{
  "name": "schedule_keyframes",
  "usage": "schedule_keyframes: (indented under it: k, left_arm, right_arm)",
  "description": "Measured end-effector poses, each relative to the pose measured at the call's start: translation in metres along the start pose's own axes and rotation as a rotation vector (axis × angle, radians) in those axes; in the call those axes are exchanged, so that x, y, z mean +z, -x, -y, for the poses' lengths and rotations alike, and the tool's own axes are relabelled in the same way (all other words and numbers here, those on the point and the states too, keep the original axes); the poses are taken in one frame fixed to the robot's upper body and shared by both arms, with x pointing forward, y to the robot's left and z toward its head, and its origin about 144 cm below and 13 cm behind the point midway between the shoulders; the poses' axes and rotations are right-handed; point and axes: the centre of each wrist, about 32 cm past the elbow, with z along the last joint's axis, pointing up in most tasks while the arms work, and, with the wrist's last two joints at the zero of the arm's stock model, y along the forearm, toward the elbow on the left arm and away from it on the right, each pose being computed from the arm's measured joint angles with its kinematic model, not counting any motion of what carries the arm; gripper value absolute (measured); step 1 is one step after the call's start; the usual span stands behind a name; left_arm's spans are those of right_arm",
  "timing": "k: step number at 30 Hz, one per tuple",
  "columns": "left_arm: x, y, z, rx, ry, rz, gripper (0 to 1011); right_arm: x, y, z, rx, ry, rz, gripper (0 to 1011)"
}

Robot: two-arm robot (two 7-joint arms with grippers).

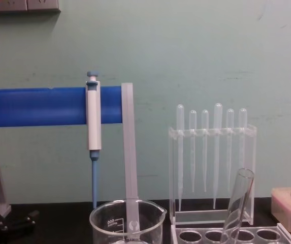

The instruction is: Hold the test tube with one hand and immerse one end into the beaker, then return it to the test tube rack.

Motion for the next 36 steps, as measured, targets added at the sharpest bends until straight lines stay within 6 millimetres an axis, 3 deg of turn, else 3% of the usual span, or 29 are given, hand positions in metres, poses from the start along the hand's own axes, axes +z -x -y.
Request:
schedule_keyframes:
  k: [9,20,27,36]
  left_arm:
    - [0.000,0.000,0.000,0.000,0.000,0.000,1000]
    - [0.000,0.000,0.000,0.000,0.000,0.000,1000]
    - [0.000,0.000,0.000,0.000,0.000,0.000,1000]
    - [0.000,0.000,0.000,0.000,0.000,0.000,1000]
  right_arm:
    - [0.017,-0.017,0.022,0.080,-0.081,-0.087,1000]
    - [0.027,-0.041,0.060,0.415,-0.062,-0.168,1000]
    - [0.029,-0.047,0.061,0.589,-0.006,-0.141,1000]
    - [0.024,-0.037,0.034,0.741,-0.135,-0.070,1002]
